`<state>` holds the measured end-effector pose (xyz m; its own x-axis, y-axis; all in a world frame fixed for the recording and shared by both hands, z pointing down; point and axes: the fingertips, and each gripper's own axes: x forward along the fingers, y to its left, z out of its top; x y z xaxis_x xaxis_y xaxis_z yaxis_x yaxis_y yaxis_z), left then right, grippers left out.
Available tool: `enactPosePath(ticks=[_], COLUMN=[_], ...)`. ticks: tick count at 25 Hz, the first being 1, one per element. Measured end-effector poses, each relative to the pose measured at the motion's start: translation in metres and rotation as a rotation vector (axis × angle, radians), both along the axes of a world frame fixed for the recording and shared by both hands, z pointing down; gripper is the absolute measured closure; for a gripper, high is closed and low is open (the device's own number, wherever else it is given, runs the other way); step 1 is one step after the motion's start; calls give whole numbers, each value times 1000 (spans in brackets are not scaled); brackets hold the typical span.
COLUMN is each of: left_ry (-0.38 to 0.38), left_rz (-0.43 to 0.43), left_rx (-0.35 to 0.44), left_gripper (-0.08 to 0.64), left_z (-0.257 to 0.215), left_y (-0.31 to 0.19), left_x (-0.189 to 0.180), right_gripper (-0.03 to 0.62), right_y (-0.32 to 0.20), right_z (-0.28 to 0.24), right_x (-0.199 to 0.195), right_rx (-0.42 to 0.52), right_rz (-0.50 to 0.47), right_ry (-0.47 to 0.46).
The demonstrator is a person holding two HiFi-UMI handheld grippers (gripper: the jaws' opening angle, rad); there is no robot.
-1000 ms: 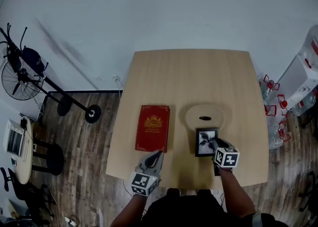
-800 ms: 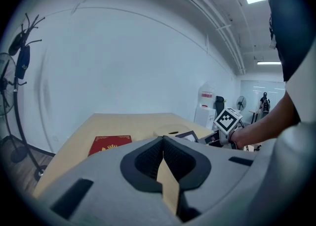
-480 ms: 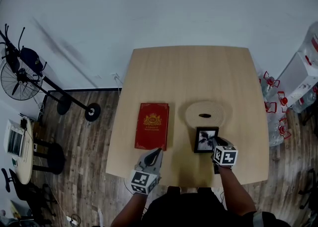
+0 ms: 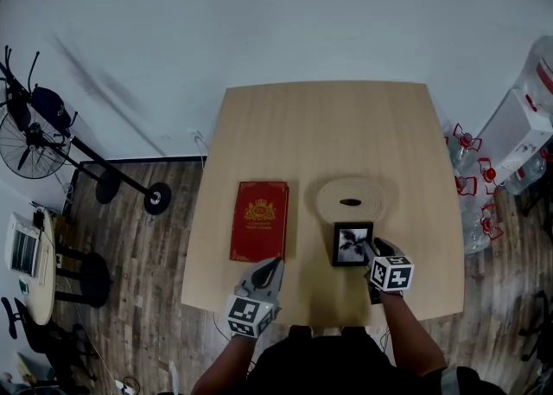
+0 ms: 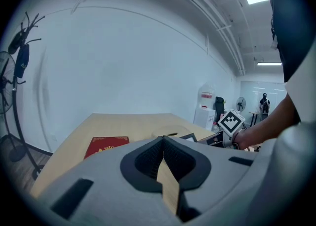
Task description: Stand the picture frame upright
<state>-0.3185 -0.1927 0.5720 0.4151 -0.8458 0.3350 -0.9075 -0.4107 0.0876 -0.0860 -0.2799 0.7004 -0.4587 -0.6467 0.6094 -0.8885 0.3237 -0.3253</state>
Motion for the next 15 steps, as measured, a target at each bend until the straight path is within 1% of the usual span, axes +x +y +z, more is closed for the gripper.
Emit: enactPosePath(ticks=[3, 7, 12, 15], left_ry=[-2, 1, 11, 20], left_rz=[18, 35, 59, 70], left_rx=[1, 3, 17, 25], left_gripper=[560, 560, 560, 560], left_z=[-1, -1, -5, -10], left_y=[-1, -3, -8, -11], left_x=[6, 14, 28, 36], right_gripper=[477, 477, 477, 478], right_y=[0, -3, -8, -7], right_z=[-15, -48, -88, -110], right_x=[5, 11, 15, 15], right_rx=[33, 100, 197, 252], right_rz=[-12, -39, -76, -72], right_ry=[6, 17, 58, 42])
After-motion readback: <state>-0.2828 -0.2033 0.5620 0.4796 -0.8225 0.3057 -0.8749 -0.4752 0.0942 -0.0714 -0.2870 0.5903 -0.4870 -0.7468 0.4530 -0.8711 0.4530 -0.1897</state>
